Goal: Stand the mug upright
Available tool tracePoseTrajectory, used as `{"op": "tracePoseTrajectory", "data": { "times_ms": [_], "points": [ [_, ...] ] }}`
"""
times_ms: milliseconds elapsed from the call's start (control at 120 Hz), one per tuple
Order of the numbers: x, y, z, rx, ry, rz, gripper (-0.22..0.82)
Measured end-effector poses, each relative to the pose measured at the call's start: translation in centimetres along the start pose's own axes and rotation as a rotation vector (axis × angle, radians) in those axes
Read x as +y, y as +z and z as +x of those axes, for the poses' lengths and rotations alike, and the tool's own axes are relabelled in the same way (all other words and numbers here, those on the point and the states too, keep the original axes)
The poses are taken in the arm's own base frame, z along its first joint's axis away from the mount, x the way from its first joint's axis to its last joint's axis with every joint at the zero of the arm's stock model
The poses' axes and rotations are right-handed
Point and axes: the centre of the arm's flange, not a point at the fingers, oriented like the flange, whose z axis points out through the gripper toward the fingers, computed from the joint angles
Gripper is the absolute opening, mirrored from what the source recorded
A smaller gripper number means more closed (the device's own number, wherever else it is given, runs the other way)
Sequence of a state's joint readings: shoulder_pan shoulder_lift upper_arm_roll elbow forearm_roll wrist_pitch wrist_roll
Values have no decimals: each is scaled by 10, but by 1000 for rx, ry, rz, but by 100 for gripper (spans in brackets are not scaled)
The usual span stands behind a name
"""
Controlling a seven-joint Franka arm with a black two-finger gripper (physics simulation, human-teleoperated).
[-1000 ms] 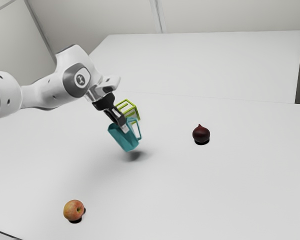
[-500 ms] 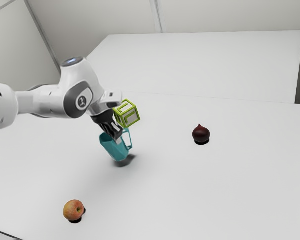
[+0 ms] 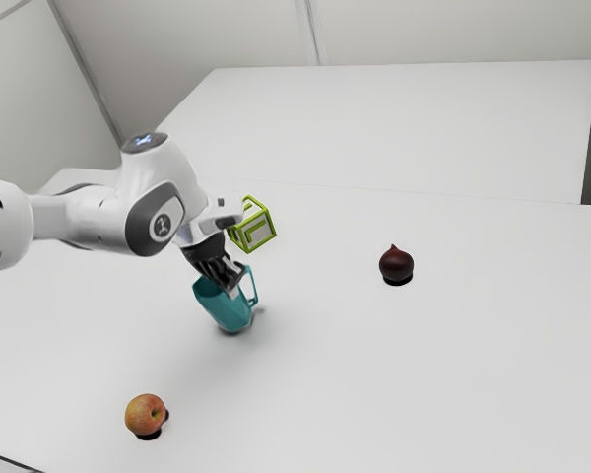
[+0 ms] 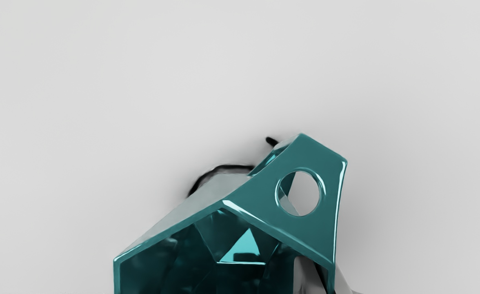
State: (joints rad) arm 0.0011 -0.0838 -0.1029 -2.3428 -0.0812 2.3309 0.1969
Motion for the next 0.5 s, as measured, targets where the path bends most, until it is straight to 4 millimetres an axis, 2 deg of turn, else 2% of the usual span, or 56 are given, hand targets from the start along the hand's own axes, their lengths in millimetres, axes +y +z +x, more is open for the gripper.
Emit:
{"op": "tracePoseTrajectory", "data": {
  "times_ms": [358, 500],
  "points": [
    [1, 12, -7, -22, -77, -1, -18],
    [3, 13, -7, -23, -95, -3, -2]
  ]
}}
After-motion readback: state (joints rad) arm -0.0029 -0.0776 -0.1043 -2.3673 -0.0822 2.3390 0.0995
